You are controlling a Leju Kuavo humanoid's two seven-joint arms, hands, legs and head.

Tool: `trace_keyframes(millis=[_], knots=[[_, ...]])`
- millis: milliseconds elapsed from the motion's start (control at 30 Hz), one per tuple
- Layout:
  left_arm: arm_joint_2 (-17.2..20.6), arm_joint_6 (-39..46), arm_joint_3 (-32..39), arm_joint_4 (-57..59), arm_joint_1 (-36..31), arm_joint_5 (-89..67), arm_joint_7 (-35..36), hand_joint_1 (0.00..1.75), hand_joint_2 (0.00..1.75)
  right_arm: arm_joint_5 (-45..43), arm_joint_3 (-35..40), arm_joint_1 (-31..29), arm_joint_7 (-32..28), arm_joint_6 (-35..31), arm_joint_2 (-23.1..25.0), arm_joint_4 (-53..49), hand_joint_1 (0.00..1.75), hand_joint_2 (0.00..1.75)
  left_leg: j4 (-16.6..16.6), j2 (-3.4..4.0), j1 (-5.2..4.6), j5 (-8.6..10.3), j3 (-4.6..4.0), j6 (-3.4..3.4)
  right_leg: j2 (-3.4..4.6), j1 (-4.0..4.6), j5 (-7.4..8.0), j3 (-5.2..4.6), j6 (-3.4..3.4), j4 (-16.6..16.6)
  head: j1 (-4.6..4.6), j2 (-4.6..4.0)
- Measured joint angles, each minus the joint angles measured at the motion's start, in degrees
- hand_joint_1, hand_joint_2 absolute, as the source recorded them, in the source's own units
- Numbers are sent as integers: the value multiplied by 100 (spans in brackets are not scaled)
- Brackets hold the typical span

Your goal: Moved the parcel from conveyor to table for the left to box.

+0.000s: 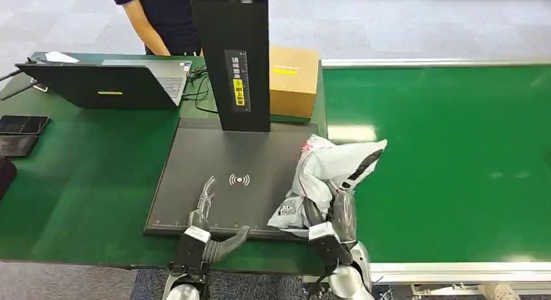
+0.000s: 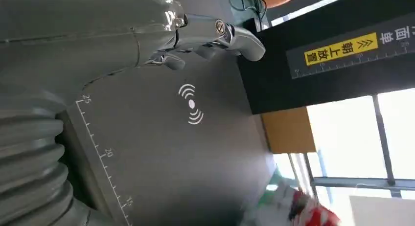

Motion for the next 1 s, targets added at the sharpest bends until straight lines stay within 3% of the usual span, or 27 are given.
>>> trace_keyframes(millis=[400, 567, 733, 800, 867, 900, 933, 1000], knots=[[-55, -164, -37, 103, -271, 4, -199, 0, 175, 159, 496, -590, 98, 37, 0, -330, 168, 175, 1, 0, 0, 2, -2, 1, -1, -1, 1, 0, 0, 0, 0, 0], [-66, -175, -33, 153, -388, 50, -295, 0, 175, 109, 693, -989, 98, 169, 2, -264, 148, 175, 1, 0, 0, 2, -2, 1, -1, -1, 1, 0, 0, 1, 0, 0], [-77, -179, -26, 212, -491, 74, -360, 0, 175, -46, 776, -1299, 70, 450, 13, 172, 148, 175, 1, 0, 0, 2, -2, 1, -1, -1, 1, 0, 0, 1, -2, 0], [-81, -177, -20, 223, -490, 77, -358, 0, 175, -105, 703, -1388, 72, 402, 13, 506, 117, 175, 1, -1, 0, 2, -3, 1, -2, -1, 1, 0, 1, 0, 0, 0], [-81, -179, -9, 227, -486, 70, -334, 0, 175, -186, 546, -1457, 20, 372, 17, 976, 14, 175, 1, -4, -1, 2, -3, 1, -5, -1, 0, 0, 1, 0, 2, 0], [-81, -190, -2, 229, -486, 55, -298, 0, 175, -210, 419, -1496, 44, 376, 18, 1307, 14, 175, 1, -4, -1, 2, -3, 1, -4, -2, 1, 0, 1, 0, -2, 0], [-81, -210, 2, 229, -484, 46, -273, 0, 175, -210, 301, -1522, 98, 376, 15, 1569, 0, 175, 2, -5, -1, 2, -4, 1, -5, -2, 1, 0, 1, 0, 0, 0], [-81, -229, 22, 229, -480, 15, -236, 0, 175, -120, 50, -1577, 271, 372, 7, 2159, 0, 175, 2, -6, -1, 1, -3, 1, -5, -2, 1, 1, 1, 0, 0, 0]])
